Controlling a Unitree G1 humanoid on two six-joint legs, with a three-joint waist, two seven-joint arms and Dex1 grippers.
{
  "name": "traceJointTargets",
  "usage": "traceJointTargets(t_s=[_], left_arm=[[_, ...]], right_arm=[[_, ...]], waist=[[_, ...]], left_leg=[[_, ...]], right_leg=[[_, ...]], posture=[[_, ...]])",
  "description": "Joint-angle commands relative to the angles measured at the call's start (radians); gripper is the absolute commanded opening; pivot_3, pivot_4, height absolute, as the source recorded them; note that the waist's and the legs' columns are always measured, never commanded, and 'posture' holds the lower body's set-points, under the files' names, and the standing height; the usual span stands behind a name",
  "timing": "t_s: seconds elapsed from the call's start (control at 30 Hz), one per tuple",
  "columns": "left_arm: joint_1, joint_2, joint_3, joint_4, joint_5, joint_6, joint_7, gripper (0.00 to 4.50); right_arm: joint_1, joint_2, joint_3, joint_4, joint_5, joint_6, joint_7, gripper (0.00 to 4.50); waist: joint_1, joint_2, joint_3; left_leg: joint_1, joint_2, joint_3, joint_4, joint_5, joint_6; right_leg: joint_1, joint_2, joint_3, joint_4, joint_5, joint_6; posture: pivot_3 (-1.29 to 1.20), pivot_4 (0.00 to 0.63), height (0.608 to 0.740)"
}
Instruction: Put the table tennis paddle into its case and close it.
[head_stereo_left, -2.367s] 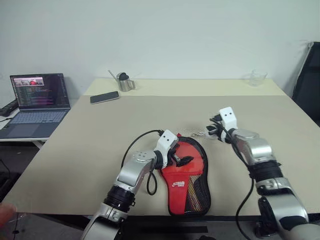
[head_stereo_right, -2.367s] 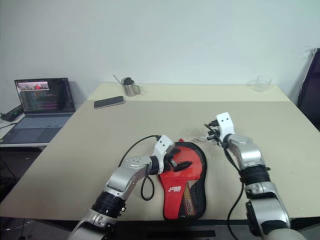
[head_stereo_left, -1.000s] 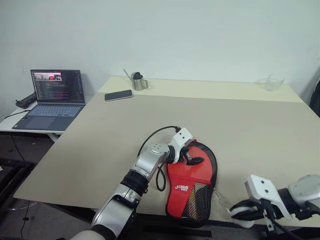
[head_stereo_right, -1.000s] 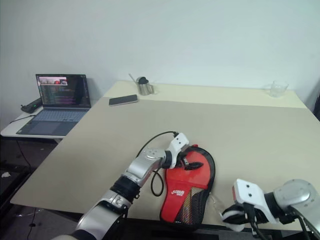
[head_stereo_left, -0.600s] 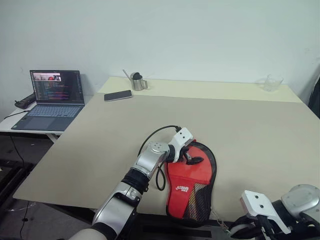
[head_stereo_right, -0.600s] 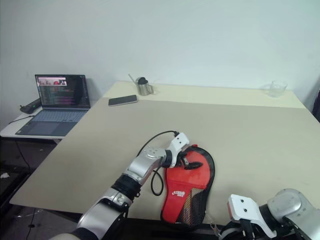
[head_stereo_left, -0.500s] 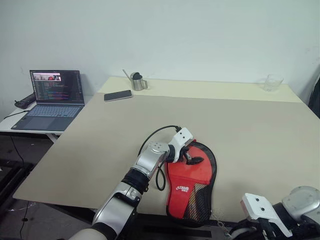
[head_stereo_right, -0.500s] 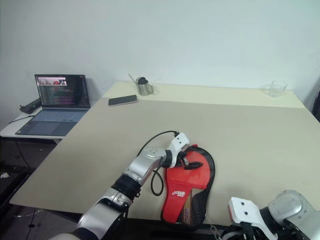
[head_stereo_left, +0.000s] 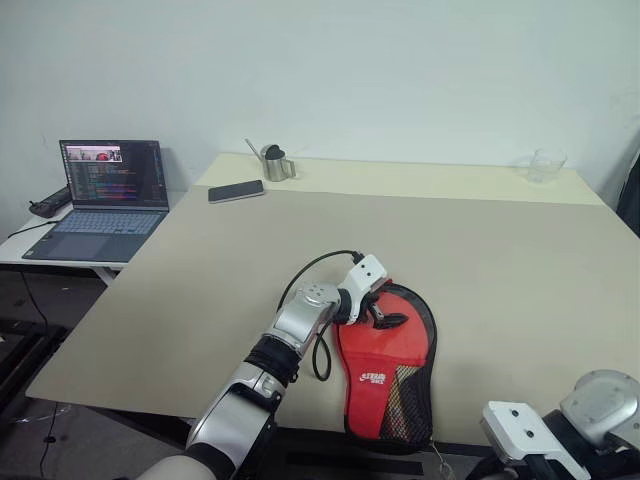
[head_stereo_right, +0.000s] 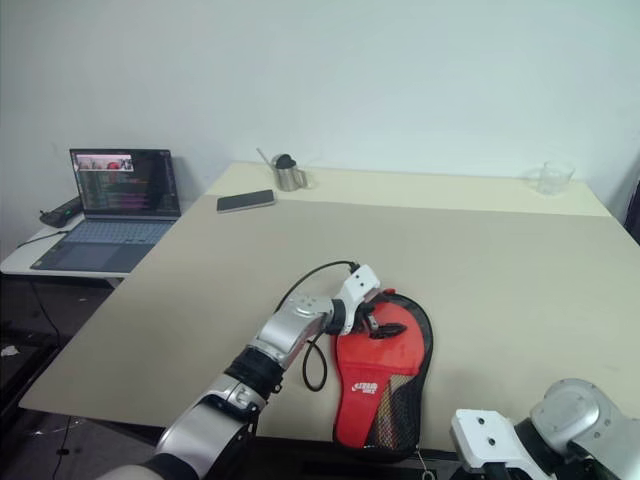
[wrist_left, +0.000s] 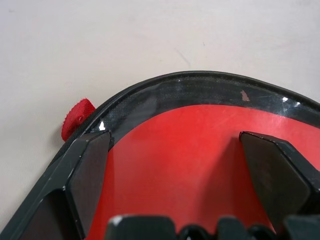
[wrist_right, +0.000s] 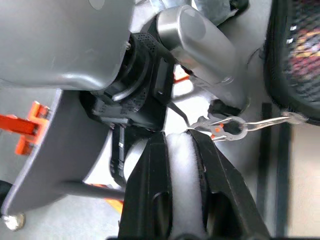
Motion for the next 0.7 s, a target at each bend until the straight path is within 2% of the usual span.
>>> traceJointTargets(t_s=[0.03, 0.23, 0.43, 0.53, 0.7], left_arm=[[0.013, -0.002, -0.017, 0.051, 0.028, 0.016, 0.004, 4.5], [0.002, -0.004, -0.004, 0.064, 0.027, 0.003, 0.011, 4.5], [0.003, 0.014, 0.109, -0.037, -0.111, 0.054, -0.08, 4.5], [0.009, 0.064, 0.158, -0.158, -0.206, 0.093, -0.185, 4.5], [0.024, 0.226, 0.232, -0.37, -0.321, 0.157, -0.312, 4.5]], right_arm=[[-0.02, 0.0, 0.006, 0.021, -0.004, -0.004, 0.012, 0.2], [-0.059, 0.006, 0.04, 0.056, -0.027, 0.002, 0.008, 2.2], [-0.195, 0.019, -0.033, 0.297, -0.114, -0.084, -0.042, 4.28], [-0.31, 0.044, -0.093, 0.427, -0.088, -0.095, -0.042, 4.41], [-0.514, 0.121, -0.136, 0.59, -0.032, -0.075, -0.017, 4.41]], waist=[[0.0, 0.0, 0.0], [-0.003, 0.0, 0.0], [-0.013, -0.001, 0.001], [-0.029, -0.001, 0.002], [-0.046, -0.003, 0.007]], left_leg=[[0.0, 0.0, 0.0, 0.0, 0.0, 0.0], [0.0, 0.0, 0.0, 0.0, 0.0, 0.0], [0.0, 0.0, 0.002, 0.001, 0.0, 0.0], [0.0, 0.001, 0.002, 0.0, 0.0, -0.001], [-0.001, 0.002, 0.004, 0.0, 0.0, -0.001]], right_leg=[[0.0, 0.0, 0.0, 0.0, 0.0, 0.0], [0.0, 0.0, 0.0, 0.0, 0.0, 0.0], [-0.001, 0.0, 0.001, 0.0, 0.001, 0.0], [-0.003, 0.001, 0.002, 0.004, 0.001, -0.001], [-0.007, 0.001, 0.004, 0.007, 0.0, -0.002]], posture=[[0.0, 0.15, 0.74], [0.0, 0.15, 0.74], [0.0, 0.15, 0.74], [0.0, 0.15, 0.74], [0.0, 0.15, 0.74]])
